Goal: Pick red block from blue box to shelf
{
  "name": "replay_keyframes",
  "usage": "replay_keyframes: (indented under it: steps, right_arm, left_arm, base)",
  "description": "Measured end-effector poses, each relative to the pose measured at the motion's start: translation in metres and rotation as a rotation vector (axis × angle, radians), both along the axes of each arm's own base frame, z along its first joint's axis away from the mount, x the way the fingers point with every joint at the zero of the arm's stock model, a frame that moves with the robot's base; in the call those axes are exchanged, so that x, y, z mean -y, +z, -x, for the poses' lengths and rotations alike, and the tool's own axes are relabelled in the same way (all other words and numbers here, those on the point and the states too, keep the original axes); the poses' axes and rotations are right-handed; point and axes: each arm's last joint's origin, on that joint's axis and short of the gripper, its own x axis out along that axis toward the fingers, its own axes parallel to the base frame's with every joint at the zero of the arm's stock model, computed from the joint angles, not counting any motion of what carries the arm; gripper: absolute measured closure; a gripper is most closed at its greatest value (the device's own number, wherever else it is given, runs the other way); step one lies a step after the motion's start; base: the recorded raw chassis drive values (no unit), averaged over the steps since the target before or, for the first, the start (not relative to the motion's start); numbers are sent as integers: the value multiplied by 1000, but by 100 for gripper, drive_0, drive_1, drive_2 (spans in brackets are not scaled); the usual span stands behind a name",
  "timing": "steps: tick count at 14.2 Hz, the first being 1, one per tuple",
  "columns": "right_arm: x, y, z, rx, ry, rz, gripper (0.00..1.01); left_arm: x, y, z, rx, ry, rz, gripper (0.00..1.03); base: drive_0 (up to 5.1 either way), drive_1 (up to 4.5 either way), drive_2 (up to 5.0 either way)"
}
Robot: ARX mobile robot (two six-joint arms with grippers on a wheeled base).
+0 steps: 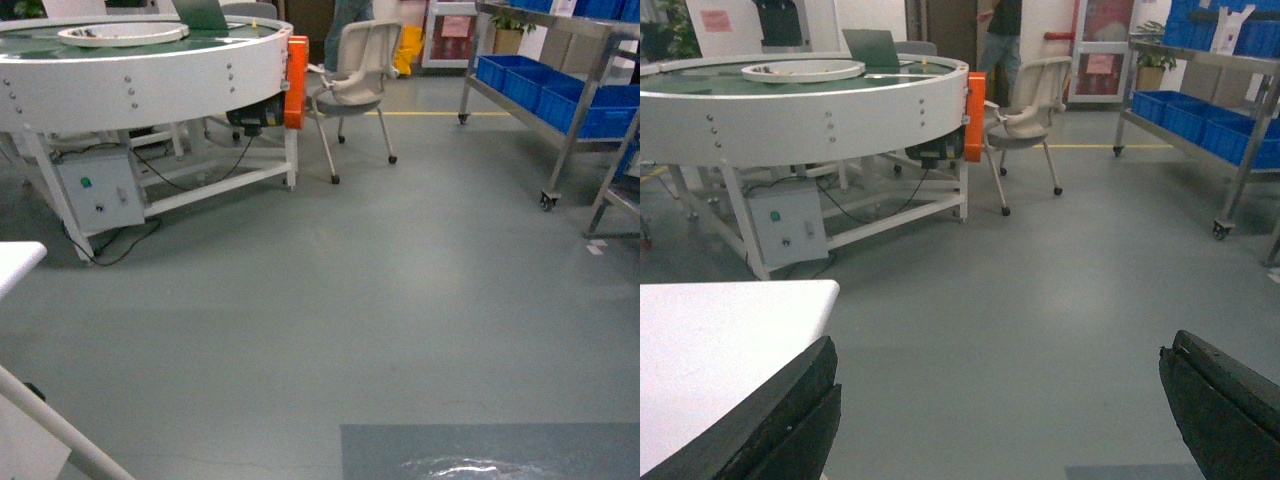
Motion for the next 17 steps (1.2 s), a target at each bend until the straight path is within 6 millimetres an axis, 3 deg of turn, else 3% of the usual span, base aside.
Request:
replay_keyframes:
  steps: [17]
  right_arm:
    - [0,0,0,2,0,0,72]
  left_arm:
    - [0,0,0,3,0,0,5]
  base:
    - [-2,401,-405]
